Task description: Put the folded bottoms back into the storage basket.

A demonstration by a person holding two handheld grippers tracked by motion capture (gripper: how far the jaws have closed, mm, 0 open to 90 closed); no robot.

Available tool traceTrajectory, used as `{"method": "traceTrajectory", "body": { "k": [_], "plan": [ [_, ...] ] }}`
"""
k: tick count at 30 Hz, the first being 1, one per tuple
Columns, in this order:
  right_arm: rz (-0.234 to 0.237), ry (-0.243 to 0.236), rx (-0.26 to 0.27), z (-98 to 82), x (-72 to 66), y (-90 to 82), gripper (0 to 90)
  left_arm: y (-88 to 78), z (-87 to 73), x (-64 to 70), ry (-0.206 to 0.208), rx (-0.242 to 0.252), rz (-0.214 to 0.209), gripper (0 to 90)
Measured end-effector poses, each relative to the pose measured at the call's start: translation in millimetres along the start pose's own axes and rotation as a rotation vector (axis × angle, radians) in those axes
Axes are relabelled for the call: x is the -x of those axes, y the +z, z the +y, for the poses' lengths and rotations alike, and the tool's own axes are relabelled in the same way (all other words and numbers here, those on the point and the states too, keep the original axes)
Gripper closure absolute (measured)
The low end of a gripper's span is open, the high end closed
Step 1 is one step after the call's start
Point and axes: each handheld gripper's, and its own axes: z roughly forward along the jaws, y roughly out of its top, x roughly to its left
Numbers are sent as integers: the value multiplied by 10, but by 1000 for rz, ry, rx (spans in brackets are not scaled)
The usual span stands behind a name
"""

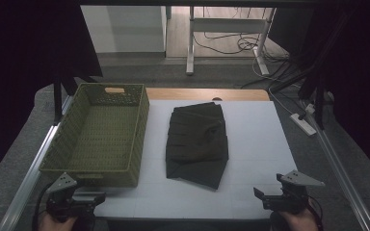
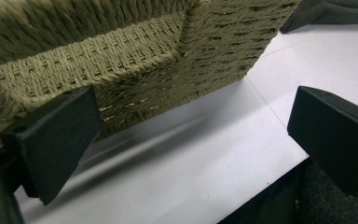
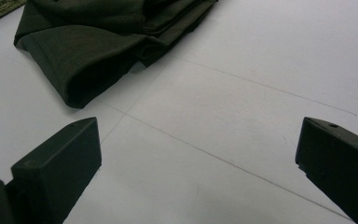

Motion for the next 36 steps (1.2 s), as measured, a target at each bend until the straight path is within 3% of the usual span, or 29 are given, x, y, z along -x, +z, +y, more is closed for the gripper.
{"method": "traceTrajectory", "body": {
  "k": [14,29,36],
  "plan": [
    [34,-16,-12,5,-3,18,8,19,7,33,23,-25,18,12],
    [45,-10,-5,6,5,8,8,13,11,23,7,-26,23,0],
    [53,-12,1,6,6,1,8,30,34,77,35,-36,25,0]
  ]
}}
